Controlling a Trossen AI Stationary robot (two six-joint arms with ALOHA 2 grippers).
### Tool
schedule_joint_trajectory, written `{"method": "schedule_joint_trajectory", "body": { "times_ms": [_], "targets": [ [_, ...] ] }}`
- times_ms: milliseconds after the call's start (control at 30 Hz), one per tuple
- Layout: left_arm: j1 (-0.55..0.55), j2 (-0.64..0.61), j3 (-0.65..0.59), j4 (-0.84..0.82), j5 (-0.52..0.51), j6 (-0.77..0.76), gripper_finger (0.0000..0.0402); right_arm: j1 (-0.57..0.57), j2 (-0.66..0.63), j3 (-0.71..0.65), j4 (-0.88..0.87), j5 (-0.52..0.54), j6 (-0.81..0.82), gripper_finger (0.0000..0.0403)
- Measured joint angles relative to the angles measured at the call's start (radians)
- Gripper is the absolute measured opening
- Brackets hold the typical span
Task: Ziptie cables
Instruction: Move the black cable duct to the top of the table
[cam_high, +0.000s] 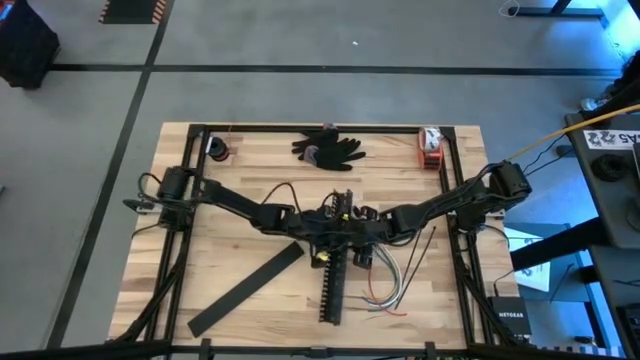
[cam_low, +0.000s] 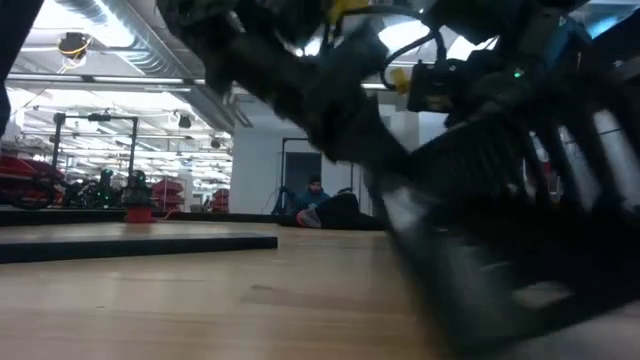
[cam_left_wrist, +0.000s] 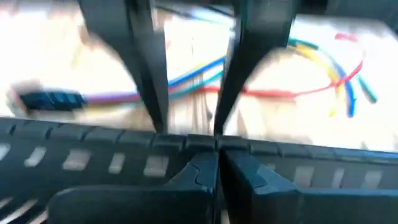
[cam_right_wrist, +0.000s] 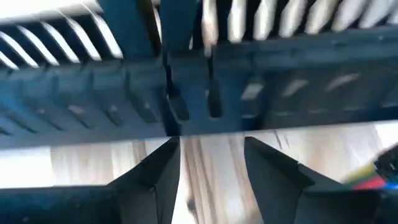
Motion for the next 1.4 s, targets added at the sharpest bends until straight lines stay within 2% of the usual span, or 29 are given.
{"method": "schedule_joint_trajectory", "body": {
  "times_ms": [167,267,400,533,667,767,900,1033,1167,1267,1400],
  "targets": [
    [0.000,-0.050,0.001,-0.147,-0.006,-0.024,0.0007,-0.004,0.069,0.001,0.140,0.057,-0.022,0.0169],
    [0.002,-0.053,0.000,-0.232,-0.018,-0.030,0.0008,-0.031,0.098,0.004,0.150,0.064,-0.024,0.0169],
    [0.006,-0.058,0.000,-0.317,-0.055,-0.059,0.0008,-0.072,0.099,0.028,0.016,0.068,-0.025,0.0169],
    [0.012,-0.091,-0.001,-0.310,-0.069,-0.102,0.0008,-0.106,0.036,0.081,-0.144,0.072,-0.058,0.0169],
    [0.026,-0.121,0.000,-0.322,-0.069,-0.092,0.0008,-0.105,-0.033,0.114,-0.198,0.073,-0.105,0.0169],
    [0.034,-0.160,0.000,-0.408,-0.067,-0.119,0.0007,-0.104,-0.068,0.119,-0.117,0.064,-0.133,0.0169],
    [0.024,-0.290,0.001,-0.547,-0.071,-0.197,0.0007,-0.104,-0.049,0.119,0.045,0.006,-0.156,0.0169],
    [-0.010,-0.403,0.002,-0.711,-0.068,-0.247,0.0007,-0.105,0.014,0.119,0.156,-0.035,-0.288,0.0169],
    [-0.055,-0.486,0.002,-0.848,-0.069,-0.303,0.0007,-0.105,0.017,0.146,0.084,-0.068,-0.502,0.0169],
    [-0.093,-0.514,0.002,-0.908,-0.070,-0.341,0.0007,-0.105,0.018,0.187,-0.042,-0.123,-0.647,0.0169],
    [-0.139,-0.516,0.002,-0.913,-0.075,-0.355,0.0007,-0.105,0.049,0.195,-0.008,-0.188,-0.784,0.0169]
  ]
}}
